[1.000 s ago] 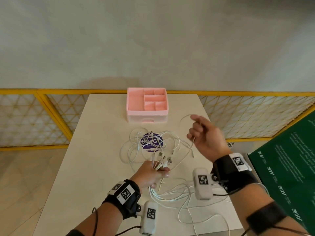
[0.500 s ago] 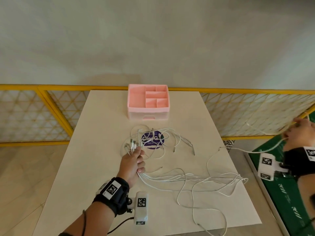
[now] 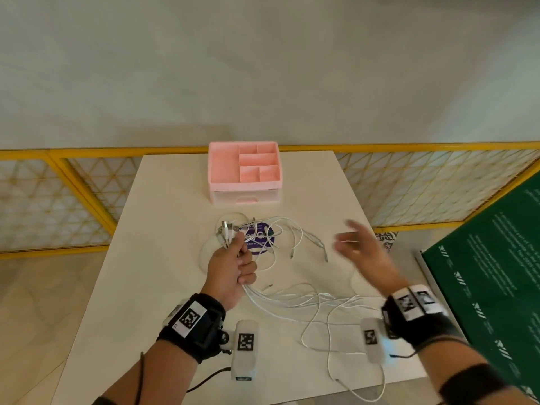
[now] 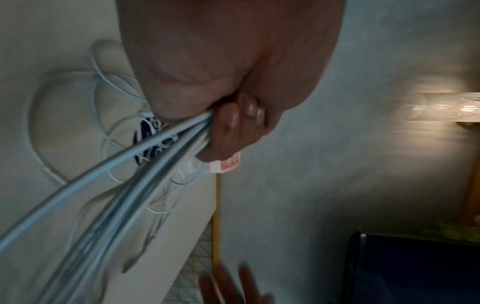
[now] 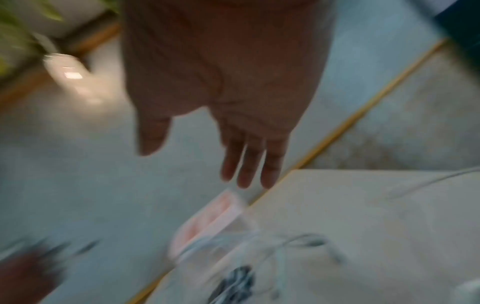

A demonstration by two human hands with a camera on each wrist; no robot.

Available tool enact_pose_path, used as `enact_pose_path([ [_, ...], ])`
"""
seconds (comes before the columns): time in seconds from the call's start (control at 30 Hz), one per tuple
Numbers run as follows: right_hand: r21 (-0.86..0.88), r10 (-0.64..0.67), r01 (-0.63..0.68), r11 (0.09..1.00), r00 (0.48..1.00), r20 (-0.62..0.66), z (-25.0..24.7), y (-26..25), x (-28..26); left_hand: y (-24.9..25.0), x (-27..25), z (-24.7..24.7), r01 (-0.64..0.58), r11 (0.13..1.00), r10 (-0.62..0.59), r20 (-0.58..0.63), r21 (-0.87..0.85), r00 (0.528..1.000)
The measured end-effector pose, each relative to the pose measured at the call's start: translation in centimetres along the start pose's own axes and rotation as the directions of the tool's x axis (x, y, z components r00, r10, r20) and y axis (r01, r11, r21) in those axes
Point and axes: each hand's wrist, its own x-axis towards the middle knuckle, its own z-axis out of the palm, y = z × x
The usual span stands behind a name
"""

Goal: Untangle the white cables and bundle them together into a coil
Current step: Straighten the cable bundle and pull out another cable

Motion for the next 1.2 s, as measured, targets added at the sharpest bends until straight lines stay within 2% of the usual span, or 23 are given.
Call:
enact_pose_path([
  [0.03, -0.004, -0.087, 0.089, 0.996, 0.973, 0.212, 2.4, -1.3, -0.6, 0.4, -0.2, 0.7, -0.013, 1.0, 0.013, 0.017, 0.022, 1.0],
  [0.1, -0.093, -0.145, 0.229, 0.969, 0.831, 0.536, 6.9, -3.6, -1.7, 1.2, -0.6, 2.1, -0.053, 0.997, 0.05, 0.055, 0.053, 0.997],
  [0.13, -0.132, -0.158, 0.304, 0.944, 0.763, 0.627, 8.8, -4.2, -2.1, 1.7, -0.8, 2.6, -0.076, 0.996, 0.072, 0.073, 0.053, 0.995],
  [0.2, -0.212, -0.15, 0.379, 0.901, 0.73, 0.667, 11.5, -4.7, -2.3, 2.9, -0.9, 3.1, -0.124, 0.991, 0.118, 0.096, 0.055, 0.988],
  [0.27, -0.283, -0.146, 0.388, 0.877, 0.777, 0.612, 12.2, -3.5, -1.9, 4.3, -0.8, 2.7, -0.184, 0.982, 0.18, 0.085, 0.047, 0.98],
  [0.37, -0.48, -0.052, 0.348, 0.805, 0.848, 0.528, 9.9, -0.8, -1.0, 6.6, -0.3, 0.7, -0.228, 0.973, 0.228, -0.004, -0.044, 0.974],
  [0.5, -0.615, 0.068, 0.241, 0.751, 0.898, 0.435, 4.9, 3.4, -0.1, 8.2, 1.0, -1.8, -0.237, 0.967, 0.229, -0.085, -0.09, 0.97],
  [0.73, -0.752, 0.192, 0.025, 0.658, 0.961, 0.2, -3.5, 9.0, 1.3, 10.0, 1.9, -2.8, -0.267, 0.955, 0.252, -0.122, -0.129, 0.96],
  [0.83, -0.749, 0.215, -0.095, 0.656, 0.974, 0.066, -7.2, 11.0, 1.3, 10.8, 2.1, -3.2, -0.284, 0.948, 0.266, -0.134, -0.143, 0.955],
  [0.97, -0.749, 0.259, -0.221, 0.625, 0.963, -0.069, -11.4, 12.5, 1.0, 10.4, 2.2, -3.3, -0.266, 0.953, 0.248, -0.136, -0.144, 0.959],
  [1.03, -0.722, 0.169, -0.259, 0.642, 0.966, -0.197, -12.2, 12.9, 0.8, 9.5, 2.3, -3.1, -0.241, 0.96, 0.224, -0.125, -0.14, 0.966],
  [1.1, -0.647, 0.11, -0.286, 0.707, 0.948, -0.298, -11.9, 13.5, 0.5, 8.6, 2.4, -3.0, -0.222, 0.964, 0.206, -0.121, -0.148, 0.971],
  [1.2, -0.654, 0.242, -0.335, 0.678, 0.942, -0.232, -10.8, 16.0, -0.3, 8.2, 2.6, -3.2, -0.202, 0.966, 0.181, -0.135, -0.162, 0.974],
])
